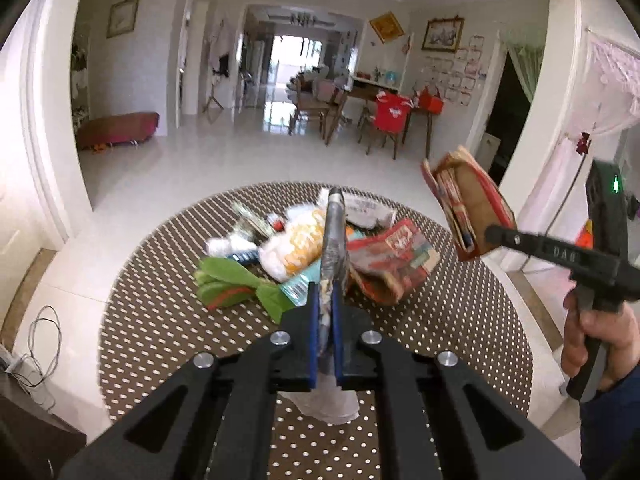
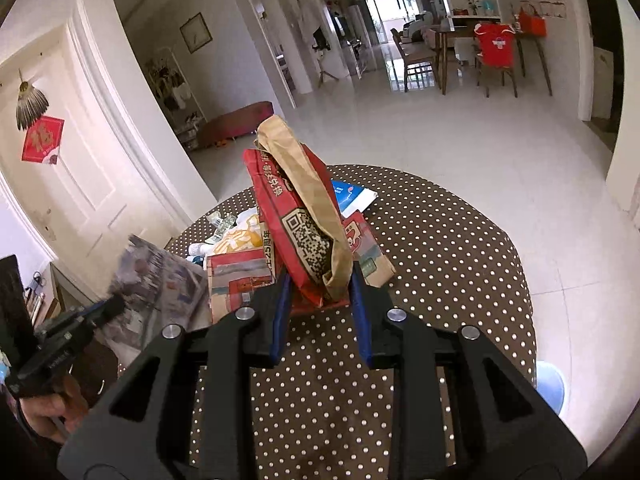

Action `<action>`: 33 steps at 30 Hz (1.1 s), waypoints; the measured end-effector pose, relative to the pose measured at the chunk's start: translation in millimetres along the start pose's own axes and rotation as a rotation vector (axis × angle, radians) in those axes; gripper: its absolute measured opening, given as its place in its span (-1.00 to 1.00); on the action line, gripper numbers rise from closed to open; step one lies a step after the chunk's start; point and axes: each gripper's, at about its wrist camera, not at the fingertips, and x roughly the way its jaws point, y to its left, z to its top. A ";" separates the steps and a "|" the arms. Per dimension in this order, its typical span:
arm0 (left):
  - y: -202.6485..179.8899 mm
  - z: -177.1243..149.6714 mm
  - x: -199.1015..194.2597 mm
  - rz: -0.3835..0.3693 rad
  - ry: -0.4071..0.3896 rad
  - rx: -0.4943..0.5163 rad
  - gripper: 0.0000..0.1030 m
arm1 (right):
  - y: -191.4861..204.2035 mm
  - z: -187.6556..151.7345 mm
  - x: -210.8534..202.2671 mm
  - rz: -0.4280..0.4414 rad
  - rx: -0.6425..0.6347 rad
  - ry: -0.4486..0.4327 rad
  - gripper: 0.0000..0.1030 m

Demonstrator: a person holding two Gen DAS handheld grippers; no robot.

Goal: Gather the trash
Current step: 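Carry the newspaper and red wrapper to the blue bucket and release both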

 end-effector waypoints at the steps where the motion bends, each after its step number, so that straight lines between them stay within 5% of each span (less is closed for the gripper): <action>1: -0.6 3.6 -6.6 0.006 -0.016 0.002 -0.90 | -2.7 -0.8 -6.8 0.002 0.006 -0.010 -0.48; 7: -19.0 25.3 -32.2 -0.013 -0.101 0.045 -0.90 | -15.5 -4.2 -27.5 -0.008 0.026 -0.041 -0.48; 14: -94.9 49.6 -3.5 -0.170 -0.121 0.119 -0.90 | -67.5 -17.6 -71.4 -0.105 0.111 -0.084 -0.48; 24: -246.0 37.4 89.3 -0.445 0.029 0.231 -0.89 | -201.7 -81.4 -131.5 -0.384 0.320 -0.051 -0.48; 33: -342.6 -7.8 159.8 -0.521 0.193 0.319 -0.89 | -307.9 -154.4 -105.0 -0.501 0.526 0.109 -0.41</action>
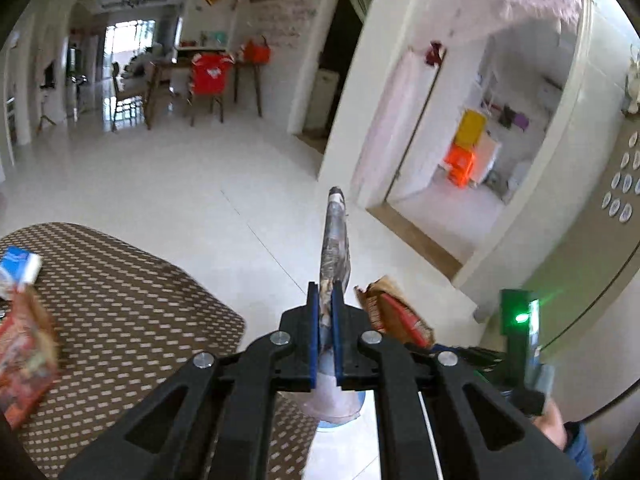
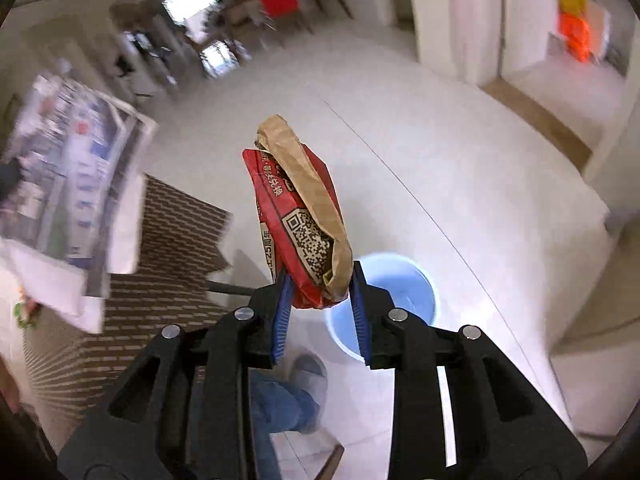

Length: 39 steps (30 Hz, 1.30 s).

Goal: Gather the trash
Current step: 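Carry the newspaper and red wrapper to the blue bucket and release both, then move both tools back over the table toward the remaining trash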

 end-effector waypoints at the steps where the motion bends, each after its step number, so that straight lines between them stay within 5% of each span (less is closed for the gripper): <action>1: -4.5 -0.5 10.7 -0.002 0.018 0.002 -0.89 | -8.8 -1.5 14.6 -0.002 0.022 0.021 -0.41; 4: -11.0 -3.6 51.9 0.007 0.088 0.015 -0.89 | -34.9 0.3 48.0 -0.011 0.091 0.083 0.33; 9: -24.0 -18.2 118.3 0.014 0.207 0.016 -0.89 | -64.8 -11.2 38.2 -0.028 0.230 0.042 0.56; 19: -26.8 -55.8 206.3 -0.003 0.377 0.029 -0.83 | -64.8 0.1 -47.1 0.013 0.260 -0.160 0.71; 21: -25.9 -59.5 220.1 0.011 0.413 0.032 -0.49 | -57.1 2.2 -59.2 0.011 0.248 -0.182 0.72; 23: -26.3 -59.1 219.2 0.035 0.402 0.030 0.66 | -53.6 4.7 -65.5 0.011 0.242 -0.194 0.74; 31: -24.2 -42.2 175.3 0.040 0.318 0.034 0.69 | -32.5 -0.4 -75.3 0.014 0.217 -0.216 0.85; 39: -23.3 -17.3 88.5 0.081 0.181 0.029 0.82 | 2.3 13.3 -105.6 -0.029 0.177 -0.319 0.88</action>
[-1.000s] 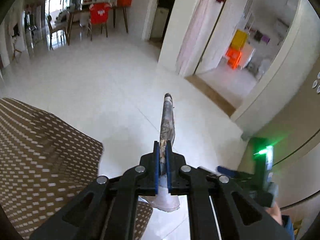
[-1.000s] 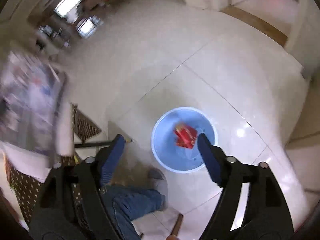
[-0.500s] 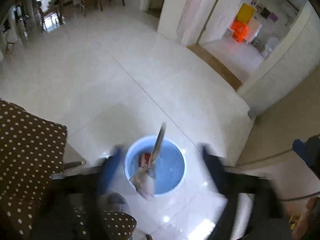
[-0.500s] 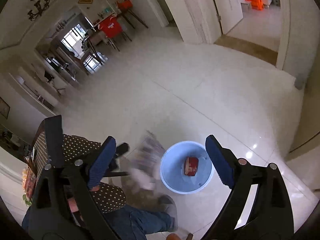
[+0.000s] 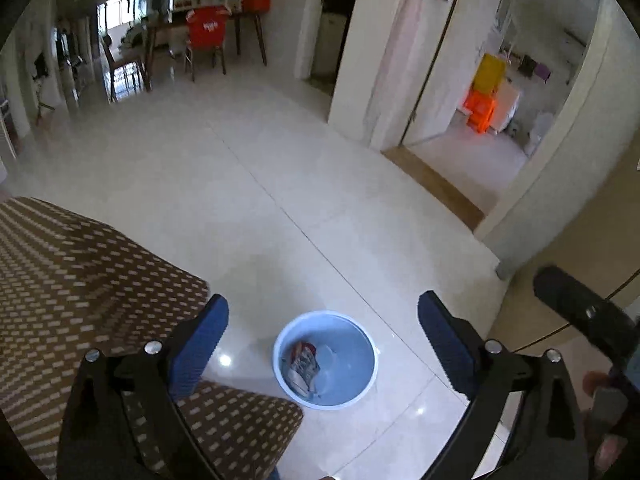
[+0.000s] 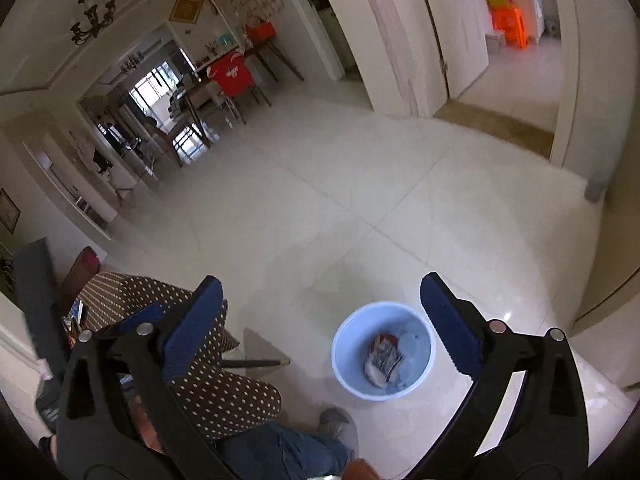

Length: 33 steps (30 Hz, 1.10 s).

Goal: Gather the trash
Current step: 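Move both tools back over the table toward the remaining trash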

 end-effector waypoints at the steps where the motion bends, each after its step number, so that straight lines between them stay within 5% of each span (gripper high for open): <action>1: -0.9 0.6 -8.1 0.005 -0.011 -0.003 0.82 | 6.8 0.7 -4.4 0.000 -0.019 -0.015 0.88; 9: 16.6 -2.6 -98.6 0.013 -0.169 -0.030 0.85 | 55.9 0.4 -28.9 0.019 -0.129 -0.080 0.88; 22: 119.6 -50.7 -224.2 0.191 -0.314 -0.150 0.85 | 187.7 -30.9 -47.8 0.247 -0.314 -0.044 0.88; 33: 208.2 -114.4 -289.1 0.362 -0.384 -0.304 0.85 | 290.9 -80.5 -46.9 0.394 -0.484 0.032 0.88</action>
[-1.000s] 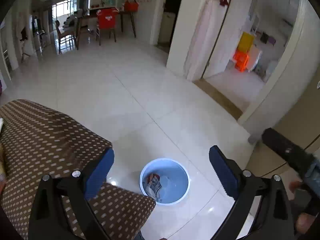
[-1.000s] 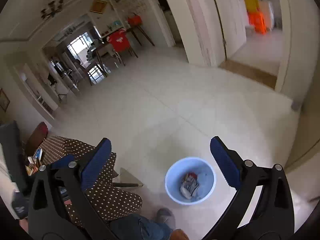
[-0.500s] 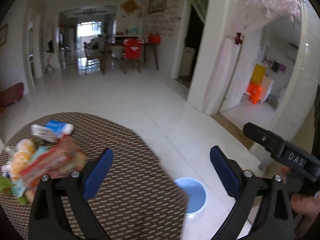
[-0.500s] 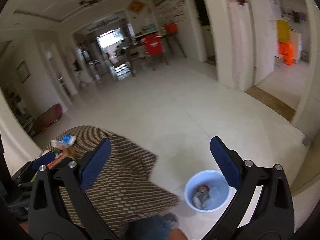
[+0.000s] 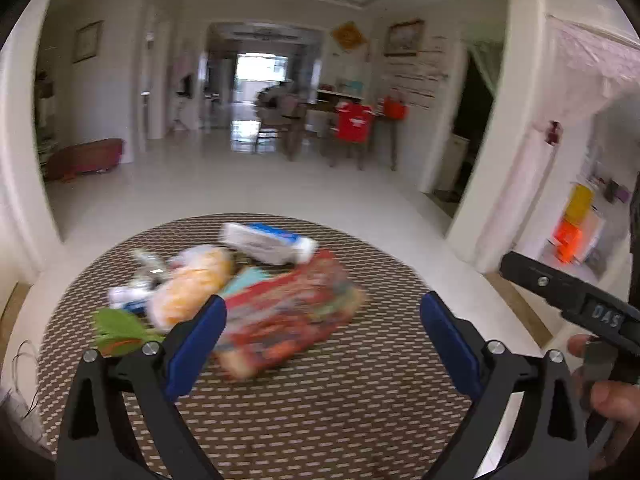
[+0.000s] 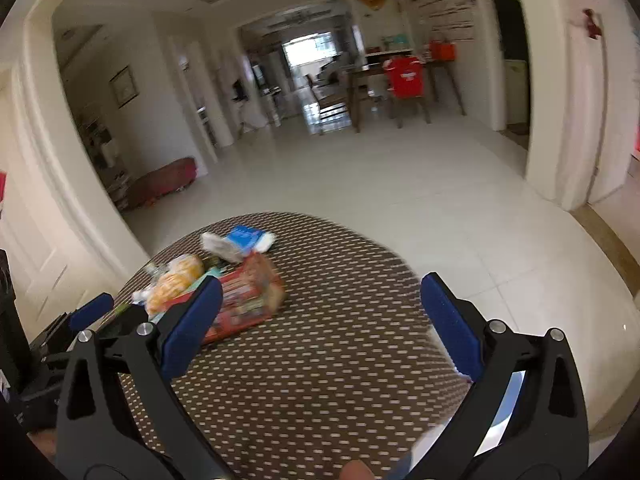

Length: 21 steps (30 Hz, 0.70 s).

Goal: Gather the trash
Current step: 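Move both tools back over the table toward the remaining trash, then grasp the green leaves with the left tool while the right tool grasps the red box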

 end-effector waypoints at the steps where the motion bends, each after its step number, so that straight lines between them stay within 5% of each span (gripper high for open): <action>1: 13.3 -2.4 -3.4 0.033 -0.006 -0.011 0.85 | 9.1 0.3 5.4 0.010 -0.014 0.011 0.88; 12: 137.2 -32.9 20.8 0.320 0.055 -0.112 0.85 | 66.1 -12.2 52.5 0.083 -0.099 0.118 0.88; 16: 168.0 -36.3 45.7 0.323 0.119 -0.149 0.85 | 80.7 -16.0 63.8 0.091 -0.127 0.143 0.88; 21: 183.0 -37.8 74.3 0.236 0.203 -0.186 0.85 | 87.6 -23.1 87.6 0.077 -0.152 0.199 0.88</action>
